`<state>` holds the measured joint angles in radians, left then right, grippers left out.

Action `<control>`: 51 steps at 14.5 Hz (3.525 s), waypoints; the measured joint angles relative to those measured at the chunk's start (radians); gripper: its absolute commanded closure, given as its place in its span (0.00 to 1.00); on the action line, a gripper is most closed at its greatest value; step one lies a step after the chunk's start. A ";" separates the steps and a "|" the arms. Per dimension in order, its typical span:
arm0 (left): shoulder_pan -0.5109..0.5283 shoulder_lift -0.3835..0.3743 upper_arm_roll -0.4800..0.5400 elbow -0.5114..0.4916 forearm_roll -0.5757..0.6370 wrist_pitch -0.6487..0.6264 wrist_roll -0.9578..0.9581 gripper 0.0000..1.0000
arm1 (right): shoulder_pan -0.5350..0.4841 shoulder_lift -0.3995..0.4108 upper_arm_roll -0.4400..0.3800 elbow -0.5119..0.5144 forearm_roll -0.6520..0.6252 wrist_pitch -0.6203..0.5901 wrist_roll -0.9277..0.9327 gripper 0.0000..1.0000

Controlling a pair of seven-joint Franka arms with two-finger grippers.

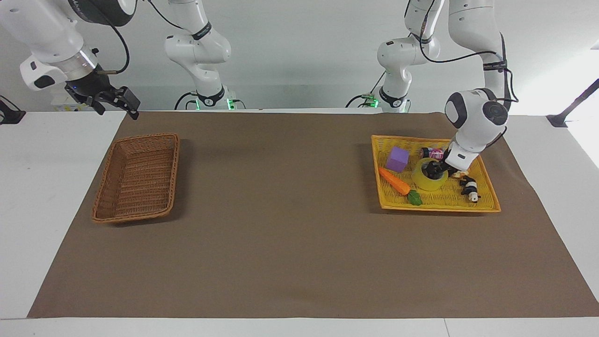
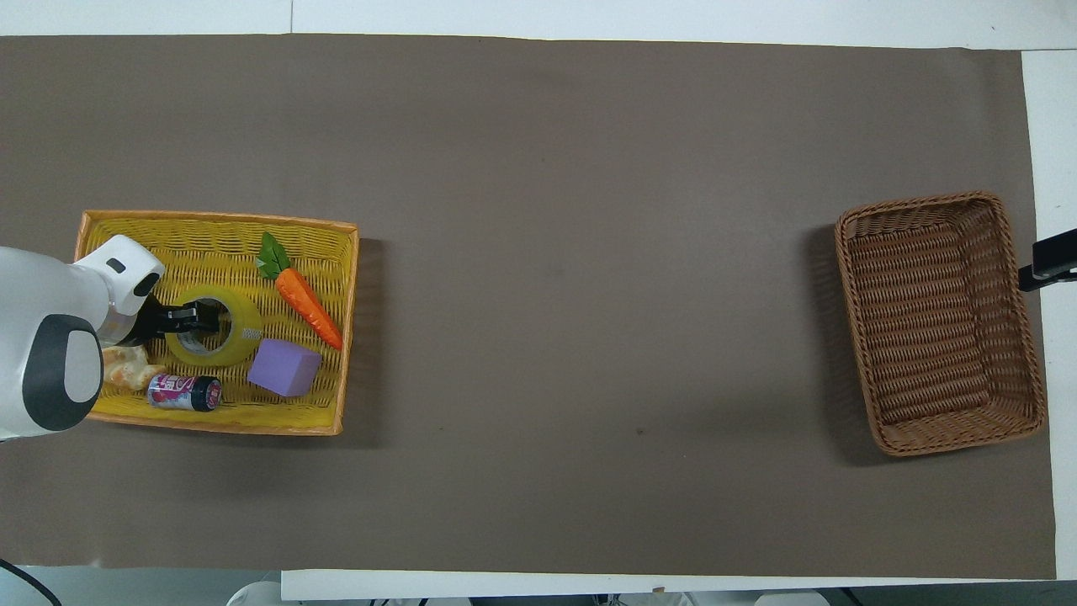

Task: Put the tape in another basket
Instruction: 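Close the left gripper on the tape roll's rim and lift it, then carry the tape toward the table center while the right gripper approaches, then grasp the tape rim with the right gripper beside the left gripper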

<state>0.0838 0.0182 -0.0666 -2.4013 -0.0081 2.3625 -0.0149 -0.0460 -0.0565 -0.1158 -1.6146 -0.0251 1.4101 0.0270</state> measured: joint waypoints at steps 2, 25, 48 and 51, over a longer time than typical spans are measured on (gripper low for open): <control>0.000 -0.007 0.000 0.001 0.003 -0.001 0.001 1.00 | 0.000 0.000 0.000 0.000 0.000 0.000 0.000 0.01; -0.636 -0.028 -0.032 0.430 -0.534 -0.288 -0.397 1.00 | 0.000 0.000 0.000 0.000 0.000 0.000 0.000 0.01; -0.536 -0.011 0.000 0.609 -0.543 -0.396 -0.228 1.00 | 0.197 0.001 0.040 -0.164 0.878 0.240 -0.049 0.01; -0.536 -0.011 -0.002 0.609 -0.543 -0.394 -0.228 1.00 | 0.277 0.003 0.040 -0.189 0.968 0.433 -0.020 0.01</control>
<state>-0.4524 0.0075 -0.0684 -1.7921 -0.5510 1.9686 -0.2425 0.2307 -0.0538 -0.0758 -1.8039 0.9432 1.8435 0.0071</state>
